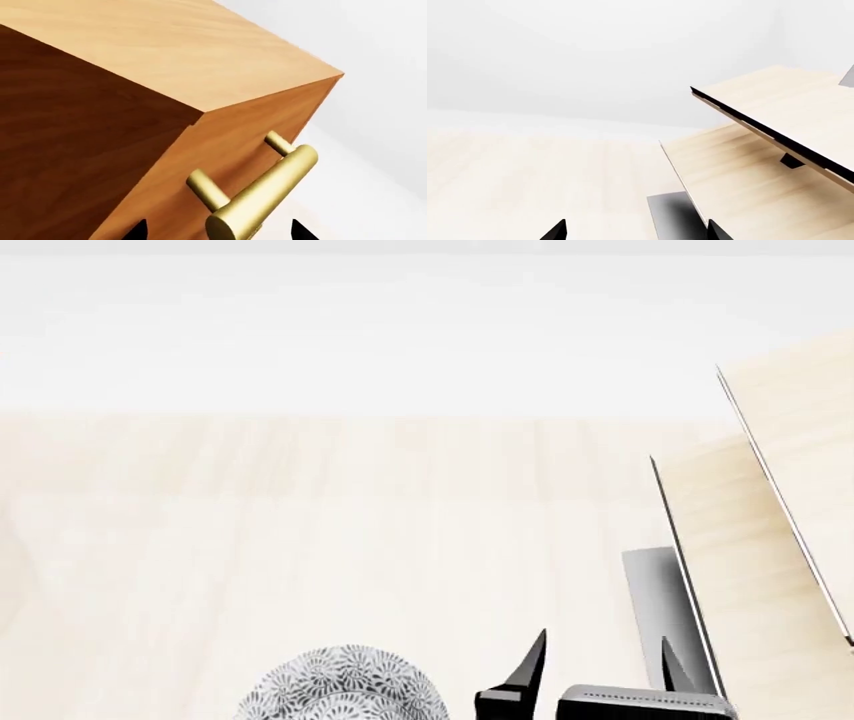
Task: Close the top drawer of the cabinet.
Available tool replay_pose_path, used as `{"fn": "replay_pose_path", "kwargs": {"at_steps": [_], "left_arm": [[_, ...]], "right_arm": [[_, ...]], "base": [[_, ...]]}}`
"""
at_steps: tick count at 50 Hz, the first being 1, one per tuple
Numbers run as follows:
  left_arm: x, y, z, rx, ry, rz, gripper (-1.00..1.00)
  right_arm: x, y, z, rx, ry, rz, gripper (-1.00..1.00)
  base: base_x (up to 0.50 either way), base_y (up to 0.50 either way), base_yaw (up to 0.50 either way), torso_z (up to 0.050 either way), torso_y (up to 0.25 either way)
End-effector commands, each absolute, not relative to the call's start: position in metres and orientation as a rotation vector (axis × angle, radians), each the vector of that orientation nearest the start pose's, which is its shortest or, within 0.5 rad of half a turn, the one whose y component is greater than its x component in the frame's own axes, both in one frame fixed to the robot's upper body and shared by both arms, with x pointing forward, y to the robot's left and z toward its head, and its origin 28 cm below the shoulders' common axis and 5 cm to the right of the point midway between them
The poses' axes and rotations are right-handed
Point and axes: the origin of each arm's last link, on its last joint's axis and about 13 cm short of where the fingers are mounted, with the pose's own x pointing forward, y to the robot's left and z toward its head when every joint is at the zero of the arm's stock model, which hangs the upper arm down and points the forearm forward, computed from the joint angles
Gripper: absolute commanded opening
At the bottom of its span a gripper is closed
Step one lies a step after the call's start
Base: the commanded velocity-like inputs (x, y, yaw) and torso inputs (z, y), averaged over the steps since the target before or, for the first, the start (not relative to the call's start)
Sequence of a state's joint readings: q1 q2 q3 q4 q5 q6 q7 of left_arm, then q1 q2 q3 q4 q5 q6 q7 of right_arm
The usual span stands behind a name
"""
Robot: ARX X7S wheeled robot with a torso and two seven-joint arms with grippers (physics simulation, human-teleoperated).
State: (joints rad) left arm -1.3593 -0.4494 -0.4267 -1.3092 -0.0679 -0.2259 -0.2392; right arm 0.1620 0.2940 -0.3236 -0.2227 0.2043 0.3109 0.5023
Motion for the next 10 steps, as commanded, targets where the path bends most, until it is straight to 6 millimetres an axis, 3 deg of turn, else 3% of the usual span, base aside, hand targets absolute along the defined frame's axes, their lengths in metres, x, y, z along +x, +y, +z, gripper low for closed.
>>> {"fn": "replay_pose_path", "kwargs": {"at_steps": [1, 10], "left_arm": [[0.371, 0.428, 0.199, -0.313, 0.117, 0.865, 1.0], [0.37, 0.431, 0.201, -0.312, 0.107, 0.872, 1.0]], "right_arm": [[0.238, -0.099, 0.066, -0.127, -0.024, -0.184, 1.0], [0.261, -0.106, 0.076, -0.109, -0.022, -0.265, 1.0]], "base": [[0.01, 0.01, 0.01, 0.0, 0.0], [0.01, 0.01, 0.01, 0.0, 0.0]]}}
